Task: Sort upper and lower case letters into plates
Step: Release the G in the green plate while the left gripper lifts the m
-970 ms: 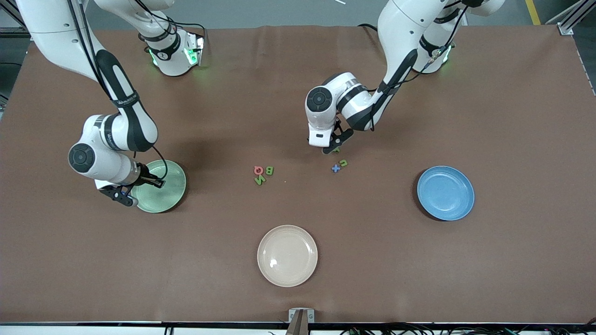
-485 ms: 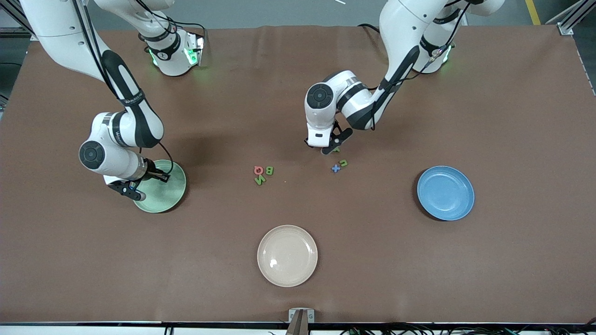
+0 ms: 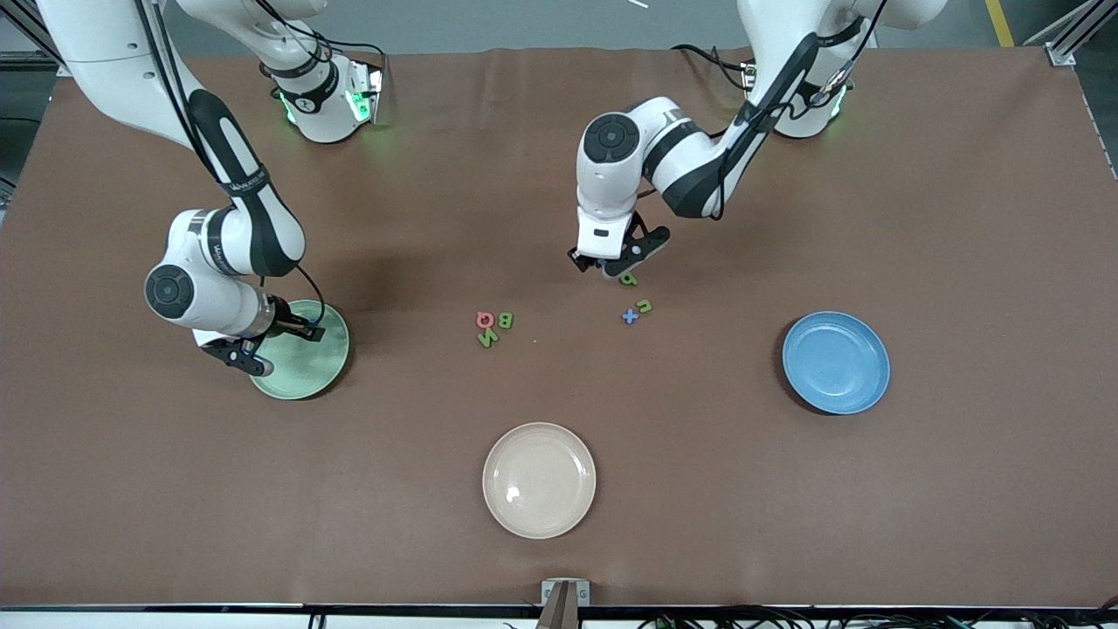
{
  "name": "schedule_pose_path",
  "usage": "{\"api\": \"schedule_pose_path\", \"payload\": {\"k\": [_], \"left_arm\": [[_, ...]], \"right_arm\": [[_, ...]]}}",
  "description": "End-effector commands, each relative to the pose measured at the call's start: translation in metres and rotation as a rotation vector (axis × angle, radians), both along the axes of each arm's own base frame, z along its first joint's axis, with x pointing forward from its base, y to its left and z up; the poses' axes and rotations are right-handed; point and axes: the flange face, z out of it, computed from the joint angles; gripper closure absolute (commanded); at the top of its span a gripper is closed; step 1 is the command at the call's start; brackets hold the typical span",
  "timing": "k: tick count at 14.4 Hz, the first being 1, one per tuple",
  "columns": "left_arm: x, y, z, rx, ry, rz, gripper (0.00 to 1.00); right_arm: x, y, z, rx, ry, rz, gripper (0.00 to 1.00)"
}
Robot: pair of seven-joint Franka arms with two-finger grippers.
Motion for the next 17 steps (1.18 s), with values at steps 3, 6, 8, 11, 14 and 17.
{"api": "schedule_pose_path", "payload": {"k": [3,6,8,11,14,17], "left_arm": [[0.006,0.065,0.034,0.07,-0.017,-0.263,1.0],[0.023,0.1,0.041,0.1,0.014,-0.413,1.0],[0.03,0.127,0.042,0.112,0.028,-0.531,1.0],[0.041,0.178,0.045,0.127,0.055,-0.71,1.0],[0.052,0.226,0.038,0.17,0.08,-0.852,1.0],[0.07,0.279,0.03,0.182,0.084,-0.891,1.0]], "right_arm": [[0.03,0.049,0.056,-0.001,0.005,-0.046,0.0],[0.028,0.127,0.064,-0.03,-0.037,-0.144,0.0],[0.027,0.18,0.057,-0.042,-0.067,-0.228,0.0],[0.021,0.243,0.039,-0.047,-0.096,-0.313,0.0],[0.017,0.285,0.02,-0.047,-0.115,-0.369,0.0],[0.017,0.313,0.007,-0.048,-0.124,-0.389,0.02]]}}
